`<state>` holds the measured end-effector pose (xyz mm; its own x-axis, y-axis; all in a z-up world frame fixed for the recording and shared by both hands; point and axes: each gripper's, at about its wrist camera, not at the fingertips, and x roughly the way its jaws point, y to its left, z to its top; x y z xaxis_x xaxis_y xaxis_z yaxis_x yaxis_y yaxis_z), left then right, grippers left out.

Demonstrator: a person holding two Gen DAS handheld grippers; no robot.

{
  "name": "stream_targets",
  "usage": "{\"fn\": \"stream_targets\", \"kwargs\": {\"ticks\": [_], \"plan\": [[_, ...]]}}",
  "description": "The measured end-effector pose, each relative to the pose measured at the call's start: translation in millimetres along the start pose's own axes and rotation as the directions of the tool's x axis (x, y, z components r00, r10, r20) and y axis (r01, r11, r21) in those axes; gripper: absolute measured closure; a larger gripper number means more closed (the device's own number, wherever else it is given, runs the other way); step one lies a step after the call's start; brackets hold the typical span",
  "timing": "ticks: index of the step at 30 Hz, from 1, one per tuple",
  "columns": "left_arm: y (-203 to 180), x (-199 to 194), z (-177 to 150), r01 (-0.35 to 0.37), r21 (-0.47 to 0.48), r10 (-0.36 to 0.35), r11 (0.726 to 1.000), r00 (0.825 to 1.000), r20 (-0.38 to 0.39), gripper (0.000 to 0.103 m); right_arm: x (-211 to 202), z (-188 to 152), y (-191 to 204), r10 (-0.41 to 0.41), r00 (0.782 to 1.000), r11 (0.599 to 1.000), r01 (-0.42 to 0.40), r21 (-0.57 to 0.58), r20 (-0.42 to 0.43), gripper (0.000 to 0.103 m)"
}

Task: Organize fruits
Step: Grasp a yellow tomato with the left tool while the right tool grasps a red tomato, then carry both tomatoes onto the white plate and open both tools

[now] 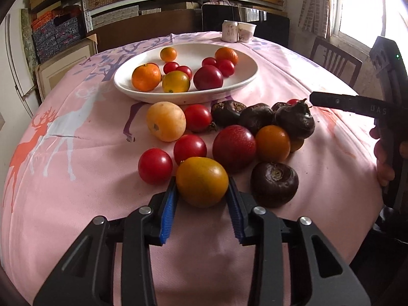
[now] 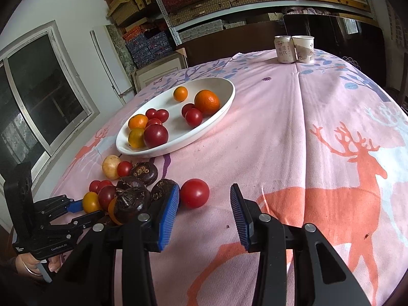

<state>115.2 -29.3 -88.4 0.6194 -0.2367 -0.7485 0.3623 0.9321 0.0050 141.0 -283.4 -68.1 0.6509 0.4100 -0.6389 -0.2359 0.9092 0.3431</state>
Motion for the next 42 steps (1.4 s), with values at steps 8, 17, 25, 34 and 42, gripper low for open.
{"fn": "stream_targets", "kwargs": {"ticks": [8,17,25,34,42], "plan": [[3.3,-34.0,-2.7,0.049,-0.031,-0.046,0.998,0.996,0.078,0.067,3.5,-0.8,8.3,-0.019,1.0,0.999,0.019,-0.046,-0.019,0.061],[13.9,-43.5,-13.3,0.048,-0.073,-0.041,0.996,0.995,0.086,0.067,27.0,3.5,24.5,-0.113,0.988,0.988,0.101,-0.116,-0.106,0.061],[17.6,-42.6,-14.4,0.053,-0.089,-0.045,0.995,0.995,0.09,0.067,38.4,6.8,33.3,-0.082,0.987,0.988,0.063,-0.14,-0.137,0.072],[24.3,-48.5,-3.9,0.074,-0.115,-0.06,0.991,0.991,0.12,0.067,12.9,11.8,23.1,-0.024,0.999,0.997,0.022,-0.075,-0.026,0.072],[33.1,-47.1,49.0,0.082,-0.086,-0.067,0.993,0.984,0.168,0.067,-5.8,55.2,35.7,-0.019,0.999,0.992,0.024,-0.121,0.043,0.072]]}}
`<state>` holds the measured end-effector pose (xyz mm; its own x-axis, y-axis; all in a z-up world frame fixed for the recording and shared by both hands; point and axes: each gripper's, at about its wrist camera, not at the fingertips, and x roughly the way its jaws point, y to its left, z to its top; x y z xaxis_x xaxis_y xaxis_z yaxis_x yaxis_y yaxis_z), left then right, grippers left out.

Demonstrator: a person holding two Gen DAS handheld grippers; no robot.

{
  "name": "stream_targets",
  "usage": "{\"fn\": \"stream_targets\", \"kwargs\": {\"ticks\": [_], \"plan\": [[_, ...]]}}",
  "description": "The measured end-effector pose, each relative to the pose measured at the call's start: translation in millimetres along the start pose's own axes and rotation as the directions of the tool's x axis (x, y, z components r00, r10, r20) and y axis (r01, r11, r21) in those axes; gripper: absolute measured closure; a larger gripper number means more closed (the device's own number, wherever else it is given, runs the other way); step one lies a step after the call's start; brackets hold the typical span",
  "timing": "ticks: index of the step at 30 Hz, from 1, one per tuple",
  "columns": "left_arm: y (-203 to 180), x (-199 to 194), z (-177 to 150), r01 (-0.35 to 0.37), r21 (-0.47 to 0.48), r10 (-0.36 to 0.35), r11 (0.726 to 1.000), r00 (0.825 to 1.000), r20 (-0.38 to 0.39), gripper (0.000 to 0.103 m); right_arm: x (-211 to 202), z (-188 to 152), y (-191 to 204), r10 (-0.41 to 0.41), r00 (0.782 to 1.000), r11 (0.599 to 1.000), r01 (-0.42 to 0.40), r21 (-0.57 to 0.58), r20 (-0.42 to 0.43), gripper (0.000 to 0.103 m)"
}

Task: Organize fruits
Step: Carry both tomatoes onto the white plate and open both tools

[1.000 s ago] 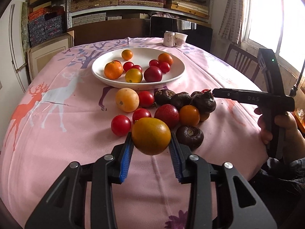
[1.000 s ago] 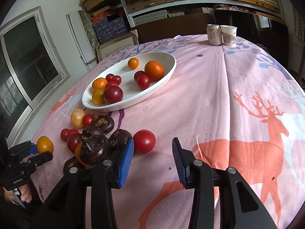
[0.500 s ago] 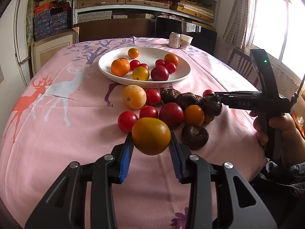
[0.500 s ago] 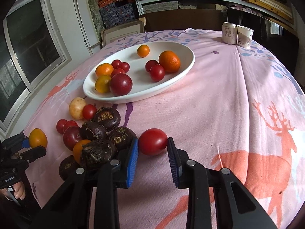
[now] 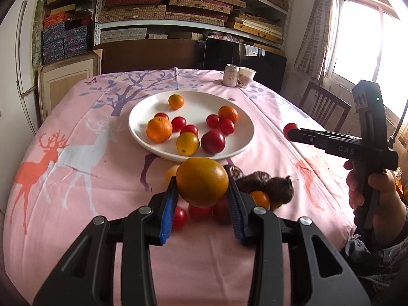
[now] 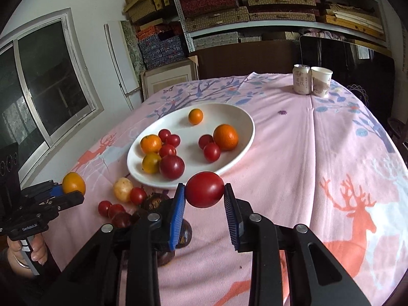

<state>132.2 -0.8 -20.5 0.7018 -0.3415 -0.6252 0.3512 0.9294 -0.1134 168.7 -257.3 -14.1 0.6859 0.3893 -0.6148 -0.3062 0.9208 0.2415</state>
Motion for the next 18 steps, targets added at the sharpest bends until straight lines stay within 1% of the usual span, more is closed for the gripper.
{"fn": "stream_targets", "kwargs": {"ticks": [4,7,9,12,16,18], "plan": [[6.5,28.3,38.3,-0.014,0.006,0.014,1.0,1.0,0.001,0.067,13.6,39.0,-0.2,-0.002,1.0,1.0,0.002,-0.009,0.012,0.072],[11.3,59.5,64.5,-0.032,0.009,0.032,0.999,0.999,-0.01,0.067,38.6,66.6,-4.4,0.004,1.0,1.0,-0.003,0.02,-0.006,0.072],[13.4,81.5,79.8,-0.026,0.004,0.026,1.0,0.999,-0.026,0.067,59.2,81.3,-9.5,-0.001,1.0,0.999,0.003,0.05,-0.023,0.072],[17.0,115.5,98.0,-0.017,0.002,0.017,1.0,0.998,-0.057,0.066,91.2,96.2,-15.0,0.008,0.998,0.996,-0.002,0.094,-0.055,0.072],[24.6,152.7,110.5,-0.018,-0.02,0.015,1.0,0.993,-0.121,0.066,122.9,106.4,-13.1,0.006,0.997,0.996,0.002,0.091,-0.082,0.071],[29.0,160.2,112.3,-0.025,-0.03,0.021,0.999,0.99,-0.141,0.063,127.4,106.3,-14.0,0.018,0.996,0.994,-0.009,0.111,-0.083,0.064]]}}
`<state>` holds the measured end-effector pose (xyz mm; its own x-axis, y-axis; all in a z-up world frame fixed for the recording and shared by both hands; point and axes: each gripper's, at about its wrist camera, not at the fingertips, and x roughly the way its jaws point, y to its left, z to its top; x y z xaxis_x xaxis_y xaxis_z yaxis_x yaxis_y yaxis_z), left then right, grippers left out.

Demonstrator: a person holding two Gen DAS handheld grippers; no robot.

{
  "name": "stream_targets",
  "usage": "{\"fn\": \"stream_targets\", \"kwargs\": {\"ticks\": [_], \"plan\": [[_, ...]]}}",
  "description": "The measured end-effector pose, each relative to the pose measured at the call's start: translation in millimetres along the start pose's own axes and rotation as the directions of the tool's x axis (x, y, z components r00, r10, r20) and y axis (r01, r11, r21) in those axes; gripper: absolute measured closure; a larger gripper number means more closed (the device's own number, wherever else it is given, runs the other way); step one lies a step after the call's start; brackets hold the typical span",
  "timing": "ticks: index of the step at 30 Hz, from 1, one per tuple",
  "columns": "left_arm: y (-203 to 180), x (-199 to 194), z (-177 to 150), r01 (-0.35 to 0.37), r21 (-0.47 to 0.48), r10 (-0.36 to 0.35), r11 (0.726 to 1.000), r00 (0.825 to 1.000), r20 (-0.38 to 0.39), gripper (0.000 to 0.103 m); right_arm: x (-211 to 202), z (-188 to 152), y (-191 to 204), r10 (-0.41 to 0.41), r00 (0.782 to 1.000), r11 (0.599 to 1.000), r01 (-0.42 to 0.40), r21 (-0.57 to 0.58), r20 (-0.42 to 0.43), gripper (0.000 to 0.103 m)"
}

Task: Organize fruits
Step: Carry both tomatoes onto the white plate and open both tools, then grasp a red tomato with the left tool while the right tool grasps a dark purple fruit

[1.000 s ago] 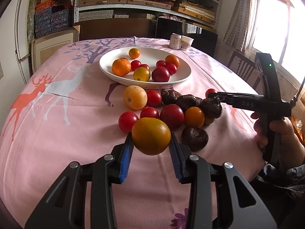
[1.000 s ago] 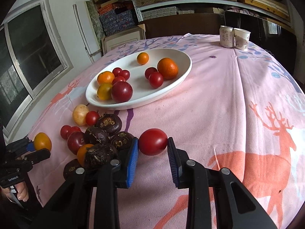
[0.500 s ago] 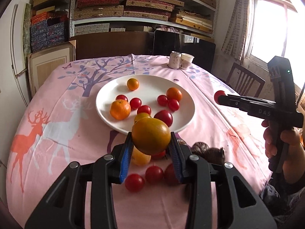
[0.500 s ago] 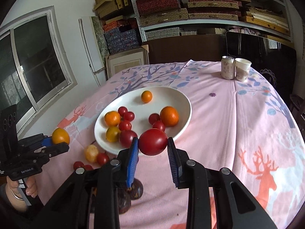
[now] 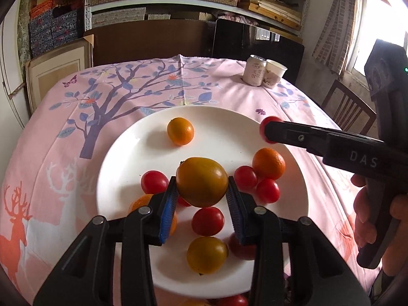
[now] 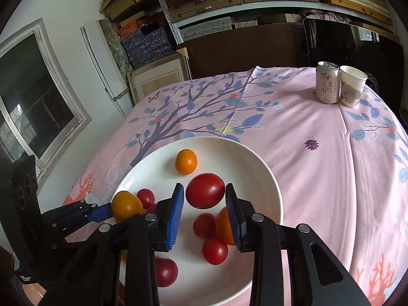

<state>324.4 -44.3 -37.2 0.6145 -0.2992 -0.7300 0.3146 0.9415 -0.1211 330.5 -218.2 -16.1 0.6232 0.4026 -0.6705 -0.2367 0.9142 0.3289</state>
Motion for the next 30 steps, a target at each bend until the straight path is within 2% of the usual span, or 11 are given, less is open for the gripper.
{"fn": "stream_targets", "kwargs": {"ticks": [2,4,5,8,14,21,22,25,26,30], "plan": [[5.3,-6.9,-4.1,-0.013,-0.014,0.013,1.0,1.0,0.021,0.041,-5.2,-4.3,2.2,0.004,1.0,1.0,-0.004,-0.002,0.013,0.064],[6.7,-19.7,-8.8,-0.026,-0.013,0.027,1.0,0.998,0.057,0.03,-12.1,-11.2,4.7,-0.005,1.0,1.0,0.005,-0.023,0.019,0.063],[7.5,-26.9,-11.8,-0.035,-0.01,0.035,0.999,0.997,0.064,0.029,-16.9,-15.2,4.9,-0.013,1.0,1.0,0.014,-0.027,0.021,0.063],[8.0,-51.0,-27.3,-0.006,-0.016,0.007,1.0,0.997,0.073,0.029,-36.0,-34.0,3.5,0.007,1.0,1.0,-0.007,-0.019,0.018,0.063],[-0.3,-95.0,-90.4,-0.015,0.073,0.011,0.997,0.999,0.045,0.029,-81.5,-92.6,-3.3,0.033,0.999,0.999,-0.032,-0.025,0.037,0.059],[-2.8,-116.6,-164.3,-0.036,0.12,0.037,0.992,0.999,-0.011,0.03,-105.2,-152.4,-22.4,0.057,0.997,0.998,-0.059,0.036,0.044,0.059],[-3.4,-115.9,-169.7,-0.043,0.125,0.045,0.991,0.999,-0.013,0.033,-104.4,-156.9,-25.0,0.056,0.998,0.997,-0.058,0.044,0.041,0.059],[-1.9,-105.4,-175.2,-0.04,0.107,0.045,0.993,0.998,-0.046,0.054,-99.8,-166.2,-28.7,0.039,0.999,0.998,-0.041,0.052,0.026,0.059],[-0.9,-101.4,-175.4,-0.042,0.099,0.047,0.994,0.998,-0.047,0.058,-99.5,-167.0,-28.2,0.037,0.999,0.998,-0.038,0.049,0.027,0.059],[2.6,-91.2,-169.5,-0.056,0.061,0.059,0.997,0.997,-0.049,0.059,-100.7,-168.7,-28.0,0.048,0.998,0.998,-0.049,0.043,0.031,0.059]]}}
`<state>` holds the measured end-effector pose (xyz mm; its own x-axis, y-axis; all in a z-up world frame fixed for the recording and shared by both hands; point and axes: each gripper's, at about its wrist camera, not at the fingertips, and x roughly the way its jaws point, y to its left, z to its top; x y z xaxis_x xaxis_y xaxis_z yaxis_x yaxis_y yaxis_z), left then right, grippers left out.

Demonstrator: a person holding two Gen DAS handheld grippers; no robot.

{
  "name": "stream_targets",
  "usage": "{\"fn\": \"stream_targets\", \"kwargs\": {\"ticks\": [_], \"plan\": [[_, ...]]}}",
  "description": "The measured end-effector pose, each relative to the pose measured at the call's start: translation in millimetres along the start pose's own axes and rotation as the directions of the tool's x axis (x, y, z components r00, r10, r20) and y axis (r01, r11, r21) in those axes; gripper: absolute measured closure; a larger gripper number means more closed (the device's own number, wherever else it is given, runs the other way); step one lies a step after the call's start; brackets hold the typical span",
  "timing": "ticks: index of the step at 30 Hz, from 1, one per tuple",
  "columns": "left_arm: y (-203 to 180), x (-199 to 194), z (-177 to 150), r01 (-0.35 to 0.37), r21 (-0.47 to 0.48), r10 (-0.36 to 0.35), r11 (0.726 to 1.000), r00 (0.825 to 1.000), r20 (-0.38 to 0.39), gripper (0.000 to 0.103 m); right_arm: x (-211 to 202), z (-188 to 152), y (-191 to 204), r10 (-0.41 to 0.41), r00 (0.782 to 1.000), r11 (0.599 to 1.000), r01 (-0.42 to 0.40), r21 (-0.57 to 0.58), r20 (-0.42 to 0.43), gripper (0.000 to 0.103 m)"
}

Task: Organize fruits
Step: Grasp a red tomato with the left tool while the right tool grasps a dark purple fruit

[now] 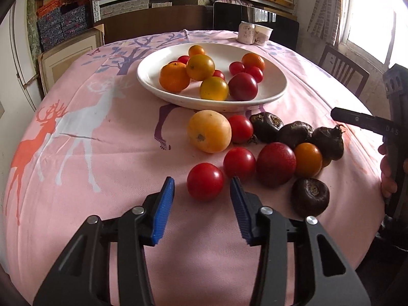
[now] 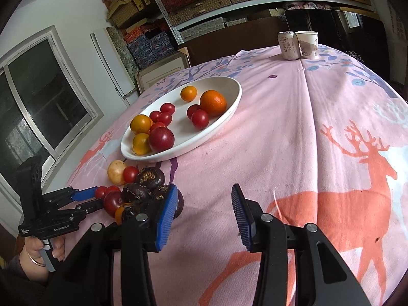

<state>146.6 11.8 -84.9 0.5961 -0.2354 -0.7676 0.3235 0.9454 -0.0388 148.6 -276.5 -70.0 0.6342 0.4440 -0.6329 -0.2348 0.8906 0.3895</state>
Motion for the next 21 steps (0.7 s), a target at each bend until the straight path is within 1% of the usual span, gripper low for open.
{"fn": "stream_targets", "kwargs": {"ticks": [4,5,6,9,12,14,15,18,21], "plan": [[-0.9,-0.4,3.7,0.004,-0.001,-0.004,1.0,1.0,0.02,0.059,-1.5,-1.6,4.6,0.026,1.0,0.999,-0.026,-0.035,0.0,0.059],[-2.0,-1.1,3.6,0.008,0.004,-0.009,1.0,1.0,0.026,0.073,-1.6,-2.2,7.8,0.039,0.999,0.998,-0.039,-0.058,-0.001,0.059],[-3.2,-1.5,3.0,0.011,0.009,-0.012,1.0,1.0,0.029,0.075,-2.8,-4.0,13.6,0.055,0.998,0.994,-0.055,-0.091,0.0,0.059],[-5.8,-8.4,2.0,0.001,0.016,-0.002,1.0,0.997,0.071,0.076,-10.6,-11.6,33.7,0.124,0.992,0.969,-0.118,-0.215,0.012,0.059],[-6.8,-10.9,1.5,0.0,0.013,-0.001,1.0,0.996,0.085,0.076,-15.1,-15.7,44.4,0.172,0.985,0.947,-0.164,-0.275,0.002,0.059],[-5.6,-11.7,1.7,0.004,0.005,-0.004,1.0,0.996,0.088,0.076,-16.2,-16.0,46.8,0.19,0.982,0.941,-0.185,-0.283,-0.01,0.052],[-5.3,-11.8,1.8,0.005,0.003,-0.005,1.0,0.996,0.089,0.076,-16.6,-16.1,47.6,0.203,0.979,0.938,-0.2,-0.284,-0.017,0.047],[-5.3,-12.9,1.2,0.004,0.007,-0.005,1.0,0.996,0.093,0.076,-15.6,-17.8,54.0,0.206,0.978,0.928,-0.207,-0.309,-0.036,0.046],[-5.5,-13.5,-0.4,0.004,0.007,-0.005,1.0,0.995,0.098,0.076,-13.2,-22.6,62.7,0.182,0.982,0.916,-0.188,-0.355,-0.05,0.046]]}}
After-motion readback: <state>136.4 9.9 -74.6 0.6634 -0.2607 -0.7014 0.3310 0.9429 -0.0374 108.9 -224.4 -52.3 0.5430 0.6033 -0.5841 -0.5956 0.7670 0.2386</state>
